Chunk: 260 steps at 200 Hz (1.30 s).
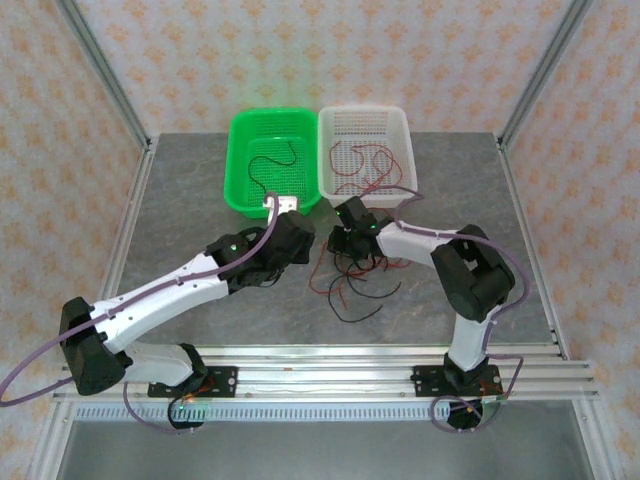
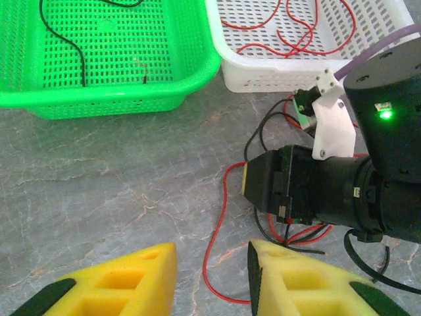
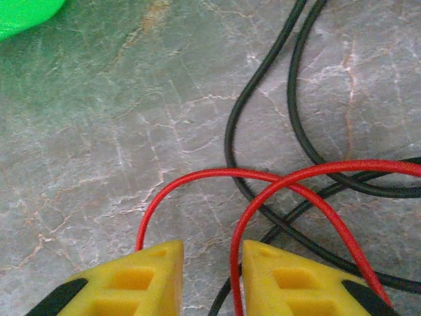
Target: Untangle the cables
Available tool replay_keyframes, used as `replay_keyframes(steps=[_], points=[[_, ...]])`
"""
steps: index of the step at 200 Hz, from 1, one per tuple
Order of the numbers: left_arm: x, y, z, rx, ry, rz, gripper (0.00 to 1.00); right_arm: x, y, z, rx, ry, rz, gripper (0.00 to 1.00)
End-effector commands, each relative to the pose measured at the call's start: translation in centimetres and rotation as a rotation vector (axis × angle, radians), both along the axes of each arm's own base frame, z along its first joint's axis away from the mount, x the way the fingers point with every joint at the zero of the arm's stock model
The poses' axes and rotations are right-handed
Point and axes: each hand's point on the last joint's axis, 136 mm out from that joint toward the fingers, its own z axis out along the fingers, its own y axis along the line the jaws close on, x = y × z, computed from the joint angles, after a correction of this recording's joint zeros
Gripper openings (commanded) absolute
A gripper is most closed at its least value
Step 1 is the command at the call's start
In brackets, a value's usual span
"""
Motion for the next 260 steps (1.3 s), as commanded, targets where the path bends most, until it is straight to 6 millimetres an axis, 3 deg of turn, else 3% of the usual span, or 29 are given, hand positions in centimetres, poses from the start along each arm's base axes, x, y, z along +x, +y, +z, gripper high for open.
replay_keyframes(steps=[1, 101, 158, 166, 181, 197, 228, 260], points=[[0.1, 0.1, 0.2, -0.02, -0.007, 0.01, 0.36, 0.7, -0.6, 0.1, -0.06, -0.029, -0.015, 0.29], [0.0, 0.4, 0.2, -0.015, -0.004, 0.01, 0.35, 1.4, 0.2, -1.5, -0.083, -0.009, -0.003, 0.27], [0.0, 0.6, 0.2, -0.019, -0.004, 0.013, 0.36, 1.5, 0.5, -0.6, -0.071, -0.027, 0.0, 0.0], [-0.1, 0.6, 0.1, -0.02, -0.003, 0.013, 0.36, 1.5, 0.5, -0.1, -0.065, -0.035, -0.001, 0.0], [-0.2, 0.8, -0.1, -0.019, -0.005, 0.016, 0.35, 1.5, 0.7, 1.4, -0.039, -0.058, 0.009, 0.0], [-0.2, 1.0, -0.4, -0.022, -0.002, 0.021, 0.36, 1.4, 0.9, 4.3, 0.002, -0.103, 0.02, 0.0], [-0.2, 1.2, -1.3, -0.038, 0.0, 0.02, 0.36, 0.9, 1.0, 12.3, 0.106, -0.23, 0.042, 0.0], [0.1, -0.6, -1.8, -0.074, -0.025, -0.064, 0.36, -0.2, 0.5, 20.1, 0.232, -0.34, 0.036, 0.0]])
